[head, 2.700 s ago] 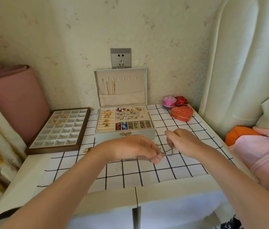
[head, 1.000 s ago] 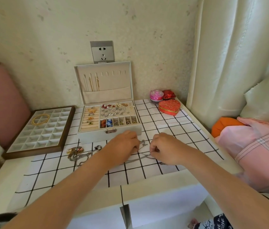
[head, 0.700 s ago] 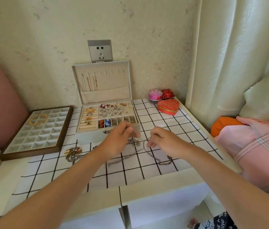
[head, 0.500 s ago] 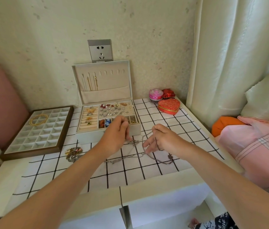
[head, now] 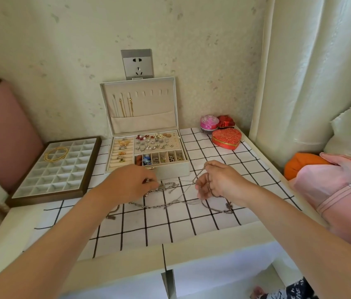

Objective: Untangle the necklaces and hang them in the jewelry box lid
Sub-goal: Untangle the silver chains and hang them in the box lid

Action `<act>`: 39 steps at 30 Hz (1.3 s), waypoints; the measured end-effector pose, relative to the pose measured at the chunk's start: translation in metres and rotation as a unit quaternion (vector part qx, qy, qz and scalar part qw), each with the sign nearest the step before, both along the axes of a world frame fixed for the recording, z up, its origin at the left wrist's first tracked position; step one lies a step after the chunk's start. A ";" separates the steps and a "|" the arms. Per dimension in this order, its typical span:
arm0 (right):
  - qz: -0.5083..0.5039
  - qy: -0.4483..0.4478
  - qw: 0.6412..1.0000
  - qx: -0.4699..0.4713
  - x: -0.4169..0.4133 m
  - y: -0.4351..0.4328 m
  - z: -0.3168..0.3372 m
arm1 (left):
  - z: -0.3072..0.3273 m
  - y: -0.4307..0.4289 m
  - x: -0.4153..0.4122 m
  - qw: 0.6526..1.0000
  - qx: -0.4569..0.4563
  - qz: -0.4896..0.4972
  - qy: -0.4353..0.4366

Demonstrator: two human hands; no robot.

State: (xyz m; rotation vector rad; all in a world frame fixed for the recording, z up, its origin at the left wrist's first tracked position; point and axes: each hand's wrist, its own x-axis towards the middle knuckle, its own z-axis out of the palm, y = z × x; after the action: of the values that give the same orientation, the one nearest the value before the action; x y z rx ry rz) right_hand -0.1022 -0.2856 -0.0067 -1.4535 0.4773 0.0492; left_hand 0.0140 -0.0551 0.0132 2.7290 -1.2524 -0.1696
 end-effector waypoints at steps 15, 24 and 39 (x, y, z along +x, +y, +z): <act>0.071 -0.015 0.926 -0.371 0.007 0.003 -0.008 | -0.006 -0.004 -0.005 0.993 0.093 0.077 -0.018; 0.103 -0.018 0.830 -0.548 0.005 -0.005 -0.010 | -0.035 -0.047 -0.049 0.987 -0.096 -0.118 -0.053; 0.212 -0.002 0.770 -0.601 -0.011 -0.013 -0.005 | -0.041 -0.030 -0.024 0.993 -0.056 -0.101 0.034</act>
State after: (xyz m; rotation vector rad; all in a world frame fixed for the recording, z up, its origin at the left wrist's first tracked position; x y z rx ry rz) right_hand -0.1133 -0.2988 -0.0118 -2.8250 0.1108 0.1118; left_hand -0.0099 -0.0856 -0.0274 2.4792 -1.4711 -0.2044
